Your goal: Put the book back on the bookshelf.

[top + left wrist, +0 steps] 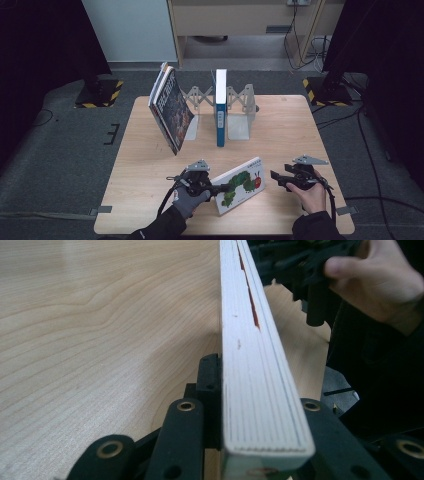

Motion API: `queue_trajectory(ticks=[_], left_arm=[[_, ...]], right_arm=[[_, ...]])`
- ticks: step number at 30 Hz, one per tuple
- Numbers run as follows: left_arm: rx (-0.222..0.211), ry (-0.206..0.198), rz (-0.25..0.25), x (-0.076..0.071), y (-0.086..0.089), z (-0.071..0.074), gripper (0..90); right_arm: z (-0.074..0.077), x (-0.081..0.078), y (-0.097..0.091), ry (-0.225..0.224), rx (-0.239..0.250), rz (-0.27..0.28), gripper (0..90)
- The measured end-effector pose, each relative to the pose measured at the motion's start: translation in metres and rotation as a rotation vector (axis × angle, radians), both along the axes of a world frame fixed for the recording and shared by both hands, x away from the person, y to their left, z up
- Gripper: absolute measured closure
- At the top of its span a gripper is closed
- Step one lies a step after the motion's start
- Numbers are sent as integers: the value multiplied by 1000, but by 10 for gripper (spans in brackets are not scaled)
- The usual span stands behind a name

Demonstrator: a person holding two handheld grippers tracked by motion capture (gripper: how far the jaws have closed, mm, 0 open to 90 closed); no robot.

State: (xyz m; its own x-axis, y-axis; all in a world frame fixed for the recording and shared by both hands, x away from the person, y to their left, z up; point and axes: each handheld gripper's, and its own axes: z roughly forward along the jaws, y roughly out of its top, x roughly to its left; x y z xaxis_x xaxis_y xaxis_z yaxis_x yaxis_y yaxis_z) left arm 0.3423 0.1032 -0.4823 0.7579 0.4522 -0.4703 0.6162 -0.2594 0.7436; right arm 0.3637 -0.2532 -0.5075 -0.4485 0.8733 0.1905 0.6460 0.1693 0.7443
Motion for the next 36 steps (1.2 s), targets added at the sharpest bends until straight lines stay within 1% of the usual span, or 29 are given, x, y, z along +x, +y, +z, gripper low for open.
queue_trajectory(ticks=[1, 2, 4, 5, 7, 9, 11, 13, 16, 18, 20, 22, 23, 24, 26, 29, 32, 34, 36], left_arm=[[-2, 2, 2, 0, 1, 1, 750], [-1, 4, 3, 0, 2, 2, 750], [-1, 2, 10, 1, 4, 5, 750], [2, 0, 13, 1, 5, 7, 750], [0, 0, 19, 2, 7, 10, 750], [-6, 0, 26, 3, 10, 14, 751], [-10, -8, 37, 4, 13, 18, 751], [-22, -16, 50, 5, 17, 23, 751], [-28, -43, 73, 8, 23, 32, 751], [-30, -61, 88, 9, 25, 37, 751], [-28, -80, 101, 10, 28, 42, 751], [-17, -99, 112, 11, 29, 46, 751], [-12, -105, 118, 11, 29, 48, 751], [-10, -111, 121, 12, 29, 50, 751], [-18, -112, 128, 13, 29, 53, 751], [-21, -127, 144, 15, 29, 59, 751], [-26, -152, 168, 19, 29, 67, 751], [-22, -173, 184, 22, 27, 71, 751], [-22, -183, 204, 25, 26, 75, 751]], right_arm=[[-3, 1, -2, 10, -40, -3, 250], [-6, 2, -3, 17, -68, -4, 250], [-9, 4, -5, 40, -108, -11, 227], [-11, 5, -6, 40, -122, -11, 219], [-13, 6, -6, 62, -138, -16, 201], [-15, 6, -5, 73, -157, -10, 194], [-18, 6, -5, 84, -156, -13, 182], [-19, 7, -5, 76, -158, -13, 180], [-20, 6, -5, 68, -164, -14, 164], [-22, 6, -4, 54, -177, -18, 135], [-24, 6, -3, 37, -187, -18, 82], [-28, 5, -2, 8, -211, -11, 67], [-28, 5, -1, 7, -208, -13, 57], [-29, 5, -1, -4, -211, -13, 49], [-31, 5, -2, -21, -199, -20, 37], [-31, 5, -2, -20, -198, -20, 33], [-31, 5, -2, -15, -196, -18, 29], [-31, 5, -2, -15, -195, -17, 29], [-31, 5, -2, -15, -195, -17, 29]])
